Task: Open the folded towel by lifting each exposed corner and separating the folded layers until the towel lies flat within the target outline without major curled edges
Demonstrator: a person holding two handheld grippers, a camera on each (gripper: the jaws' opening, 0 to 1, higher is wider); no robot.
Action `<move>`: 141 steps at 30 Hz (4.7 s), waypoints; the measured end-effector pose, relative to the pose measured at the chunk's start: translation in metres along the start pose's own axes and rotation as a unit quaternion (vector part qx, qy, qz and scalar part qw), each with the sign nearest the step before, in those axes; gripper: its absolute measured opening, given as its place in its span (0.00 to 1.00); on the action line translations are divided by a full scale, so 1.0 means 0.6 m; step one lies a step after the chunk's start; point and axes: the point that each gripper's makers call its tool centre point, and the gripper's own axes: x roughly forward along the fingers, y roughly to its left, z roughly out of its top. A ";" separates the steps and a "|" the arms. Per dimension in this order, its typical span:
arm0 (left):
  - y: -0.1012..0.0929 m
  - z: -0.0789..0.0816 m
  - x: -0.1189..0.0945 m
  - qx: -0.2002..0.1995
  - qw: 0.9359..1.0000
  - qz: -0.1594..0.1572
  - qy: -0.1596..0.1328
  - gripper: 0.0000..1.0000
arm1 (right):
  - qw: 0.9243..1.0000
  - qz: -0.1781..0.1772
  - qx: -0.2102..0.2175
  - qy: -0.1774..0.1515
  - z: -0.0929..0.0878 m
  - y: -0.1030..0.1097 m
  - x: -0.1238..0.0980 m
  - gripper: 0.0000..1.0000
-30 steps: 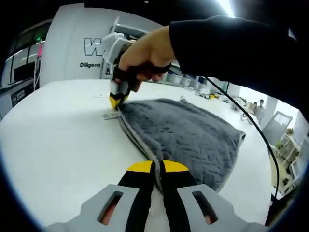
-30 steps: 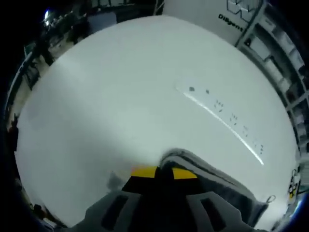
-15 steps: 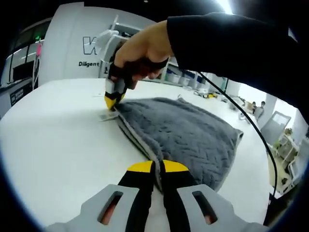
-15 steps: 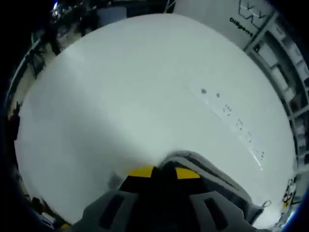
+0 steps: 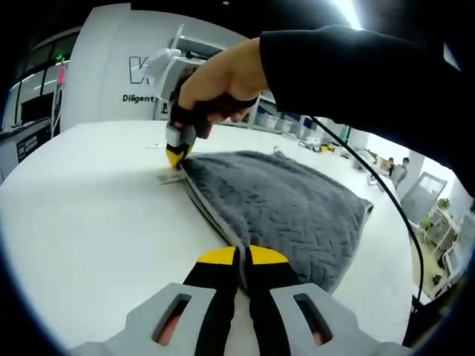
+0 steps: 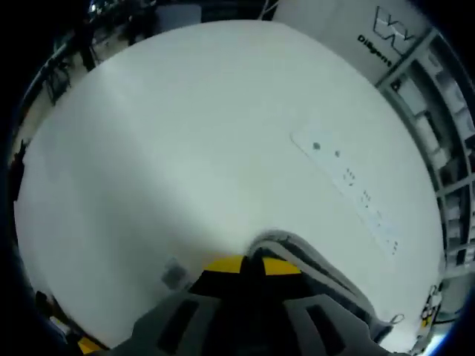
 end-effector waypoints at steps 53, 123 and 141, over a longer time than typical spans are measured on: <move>0.257 -0.047 -0.239 -0.017 0.993 0.117 0.030 0.02 | 0.993 0.068 0.005 -0.099 0.220 0.264 0.000 0.05; 0.277 -0.029 -0.376 -0.099 0.938 0.302 -0.137 1.00 | 0.853 0.222 -0.404 -0.244 0.292 0.352 -0.129 0.69; 0.218 -0.006 -0.377 -0.102 0.944 0.286 -0.129 0.98 | 0.785 0.174 -0.570 -0.166 0.266 0.276 -0.246 0.66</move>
